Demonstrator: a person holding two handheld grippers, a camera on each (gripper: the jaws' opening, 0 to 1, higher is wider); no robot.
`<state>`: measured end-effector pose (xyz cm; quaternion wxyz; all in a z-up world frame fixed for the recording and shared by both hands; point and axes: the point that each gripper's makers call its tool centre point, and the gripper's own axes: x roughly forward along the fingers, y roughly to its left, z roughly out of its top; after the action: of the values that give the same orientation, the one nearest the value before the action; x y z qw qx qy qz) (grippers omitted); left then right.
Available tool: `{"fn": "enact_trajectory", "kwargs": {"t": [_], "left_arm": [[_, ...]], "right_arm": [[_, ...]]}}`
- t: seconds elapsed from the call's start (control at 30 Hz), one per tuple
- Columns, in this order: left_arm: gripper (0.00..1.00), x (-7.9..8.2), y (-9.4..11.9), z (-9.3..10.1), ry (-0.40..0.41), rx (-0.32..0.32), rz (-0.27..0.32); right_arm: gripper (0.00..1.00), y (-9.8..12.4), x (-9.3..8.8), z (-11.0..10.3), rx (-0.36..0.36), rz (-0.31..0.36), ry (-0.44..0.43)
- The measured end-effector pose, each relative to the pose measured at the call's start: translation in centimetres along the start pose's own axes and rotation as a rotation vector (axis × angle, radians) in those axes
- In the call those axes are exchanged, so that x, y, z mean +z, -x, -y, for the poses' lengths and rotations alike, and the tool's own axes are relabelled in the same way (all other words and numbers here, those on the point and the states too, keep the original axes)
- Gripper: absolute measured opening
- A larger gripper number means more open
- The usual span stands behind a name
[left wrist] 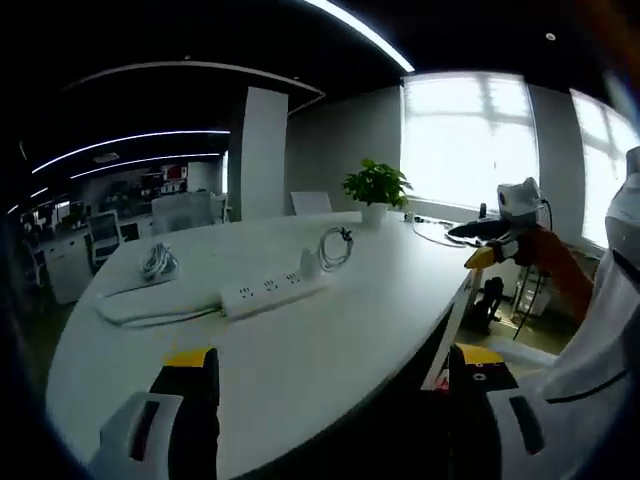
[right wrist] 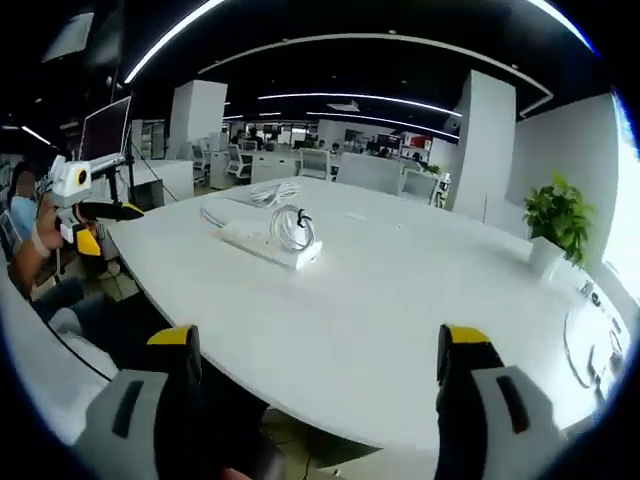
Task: Straighten the power strip on the desk, plug the charger into it
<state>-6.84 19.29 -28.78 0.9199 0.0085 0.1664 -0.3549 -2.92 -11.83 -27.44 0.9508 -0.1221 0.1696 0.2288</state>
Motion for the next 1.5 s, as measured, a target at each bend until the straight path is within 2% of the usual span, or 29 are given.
{"fn": "enact_trajectory", "kwargs": {"t": [0.13,0.27,0.5,0.53,0.6,0.77,0.83,0.87,1.07,1.5], "left_arm": [[0.96,0.0,1.8,0.4,0.009,0.029,0.02],[0.96,-0.2,3.4,1.0,0.006,0.046,0.035],[0.96,-0.3,4.2,1.6,0.009,0.055,0.053],[0.96,-0.3,4.1,1.8,0.014,0.05,0.054],[0.96,-0.3,3.9,2.1,0.017,0.045,0.051],[0.96,0.5,3.8,2.5,0.003,0.044,0.071],[0.96,0.6,3.7,2.7,0.01,0.038,0.074],[0.96,0.7,3.6,2.8,0.01,0.036,0.072],[0.96,0.7,3.6,3.0,0.001,0.047,0.071],[0.96,0.2,4.0,2.4,0.006,0.07,0.064]], "right_arm": [[0.97,0.5,0.5,-0.6,-0.01,0.01,0.023],[0.97,1.4,1.1,-1.1,-0.002,0.045,-0.006],[0.97,3.0,2.1,-0.8,-0.022,0.064,0.008],[0.97,3.1,2.2,-0.7,-0.033,0.067,0.013],[0.97,3.5,2.5,0.4,-0.1,0.073,0.066],[0.97,3.7,3.1,1.1,-0.144,0.096,0.08],[0.97,3.9,3.7,1.9,-0.212,0.103,0.142],[0.97,3.9,4.0,1.8,-0.218,0.108,0.167],[0.97,3.6,4.5,1.8,-0.215,0.119,0.173],[0.97,3.4,3.8,1.5,-0.177,0.104,0.146]]}}
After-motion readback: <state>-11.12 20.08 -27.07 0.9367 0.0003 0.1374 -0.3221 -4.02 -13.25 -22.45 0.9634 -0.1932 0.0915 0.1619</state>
